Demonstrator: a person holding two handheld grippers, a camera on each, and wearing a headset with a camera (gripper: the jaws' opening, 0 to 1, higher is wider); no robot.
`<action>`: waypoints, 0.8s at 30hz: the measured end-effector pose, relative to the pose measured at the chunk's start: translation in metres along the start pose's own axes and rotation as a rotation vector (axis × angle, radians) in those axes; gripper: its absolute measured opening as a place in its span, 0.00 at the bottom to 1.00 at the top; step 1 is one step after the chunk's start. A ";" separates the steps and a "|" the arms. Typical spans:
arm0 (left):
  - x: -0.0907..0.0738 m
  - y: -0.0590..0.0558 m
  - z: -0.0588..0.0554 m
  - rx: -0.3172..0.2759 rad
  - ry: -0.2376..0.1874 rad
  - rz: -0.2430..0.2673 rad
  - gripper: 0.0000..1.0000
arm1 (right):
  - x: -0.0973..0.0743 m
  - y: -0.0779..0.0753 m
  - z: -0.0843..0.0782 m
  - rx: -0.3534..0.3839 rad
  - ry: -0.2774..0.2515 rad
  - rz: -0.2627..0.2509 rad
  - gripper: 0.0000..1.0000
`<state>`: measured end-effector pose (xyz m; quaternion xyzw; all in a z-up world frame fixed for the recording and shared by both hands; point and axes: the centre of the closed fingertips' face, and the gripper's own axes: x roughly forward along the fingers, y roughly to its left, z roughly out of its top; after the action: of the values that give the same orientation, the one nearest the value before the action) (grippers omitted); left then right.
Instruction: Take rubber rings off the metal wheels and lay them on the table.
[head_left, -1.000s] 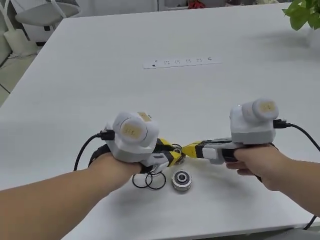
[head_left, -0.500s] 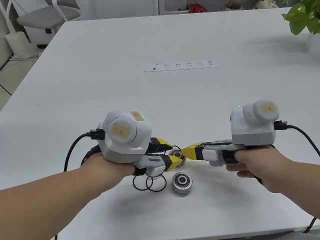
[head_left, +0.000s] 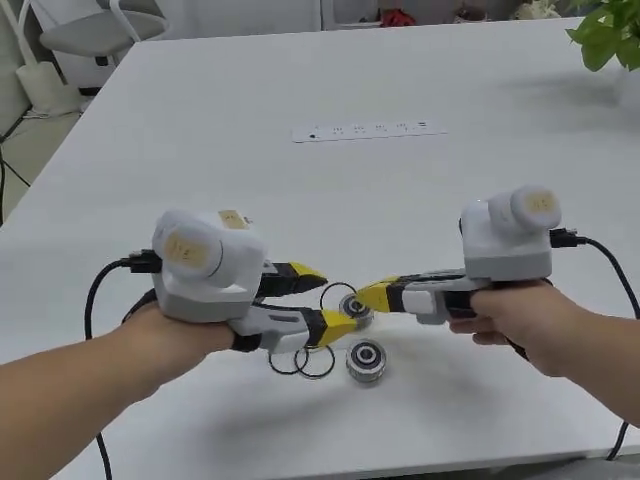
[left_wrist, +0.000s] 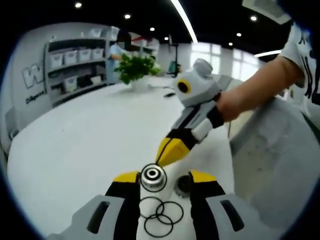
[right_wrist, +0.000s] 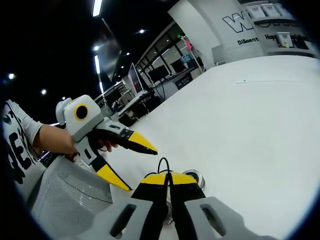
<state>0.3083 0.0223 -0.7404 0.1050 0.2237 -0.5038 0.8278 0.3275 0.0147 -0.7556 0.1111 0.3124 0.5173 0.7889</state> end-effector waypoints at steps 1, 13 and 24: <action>-0.003 -0.001 0.000 0.001 -0.004 -0.002 0.40 | 0.000 0.002 0.001 -0.001 0.001 0.005 0.00; -0.033 -0.003 -0.007 0.010 -0.019 0.009 0.48 | 0.005 0.021 0.001 -0.030 0.029 0.042 0.00; -0.053 -0.004 -0.022 0.003 -0.005 0.033 0.54 | 0.016 0.035 -0.014 -0.042 0.094 0.079 0.00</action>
<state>0.2779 0.0706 -0.7348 0.1086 0.2191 -0.4907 0.8363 0.2969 0.0423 -0.7552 0.0821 0.3336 0.5591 0.7546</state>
